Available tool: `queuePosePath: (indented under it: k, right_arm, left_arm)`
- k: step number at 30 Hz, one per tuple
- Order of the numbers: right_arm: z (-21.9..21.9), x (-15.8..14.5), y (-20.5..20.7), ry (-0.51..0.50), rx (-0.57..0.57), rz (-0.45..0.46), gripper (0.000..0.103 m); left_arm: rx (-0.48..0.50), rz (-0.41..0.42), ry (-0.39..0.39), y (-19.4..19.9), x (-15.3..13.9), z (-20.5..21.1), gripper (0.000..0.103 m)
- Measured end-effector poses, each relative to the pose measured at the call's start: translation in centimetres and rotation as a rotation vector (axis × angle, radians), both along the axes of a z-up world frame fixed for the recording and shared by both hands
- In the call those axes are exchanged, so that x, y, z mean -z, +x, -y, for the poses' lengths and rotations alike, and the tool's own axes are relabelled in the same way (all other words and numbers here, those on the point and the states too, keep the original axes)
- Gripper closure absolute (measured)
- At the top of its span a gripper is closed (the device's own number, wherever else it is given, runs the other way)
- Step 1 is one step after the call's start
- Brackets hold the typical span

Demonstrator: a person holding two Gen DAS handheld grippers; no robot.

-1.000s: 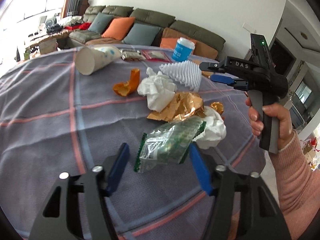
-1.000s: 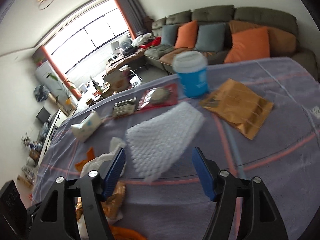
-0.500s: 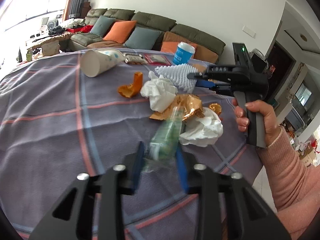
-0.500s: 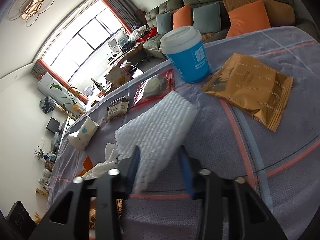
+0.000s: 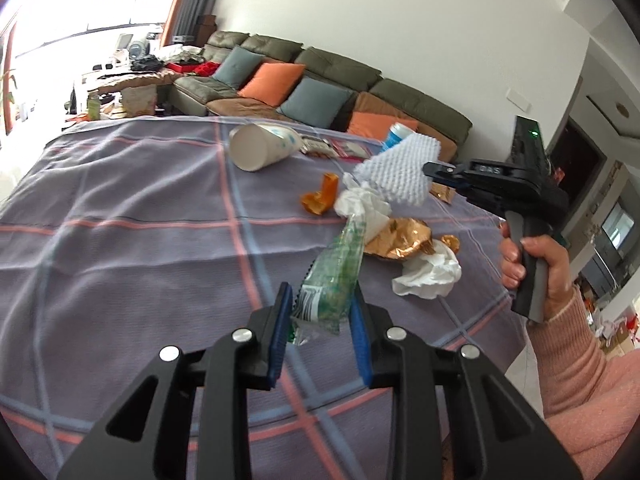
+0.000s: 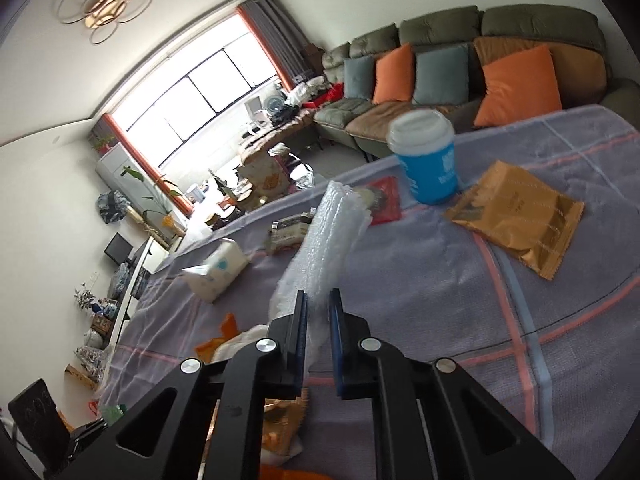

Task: Collect trash
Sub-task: 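Grasp the green plastic wrapper with the left gripper while the right gripper grasps a foam net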

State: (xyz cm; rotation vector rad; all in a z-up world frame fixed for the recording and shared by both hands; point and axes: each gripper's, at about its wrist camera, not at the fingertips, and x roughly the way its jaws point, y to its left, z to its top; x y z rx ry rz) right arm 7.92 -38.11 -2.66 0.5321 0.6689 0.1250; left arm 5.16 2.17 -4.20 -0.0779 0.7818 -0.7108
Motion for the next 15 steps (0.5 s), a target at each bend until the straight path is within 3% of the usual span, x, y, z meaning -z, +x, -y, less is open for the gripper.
queuePosePath:
  k: [15]
  right_arm:
    - [-9.4,-4.6,-1.7,-0.043,-0.242,0.162,0.092]
  left_arm:
    - [-0.148,0.021,-0.013,-1.0,-1.1,-5.8,0.074]
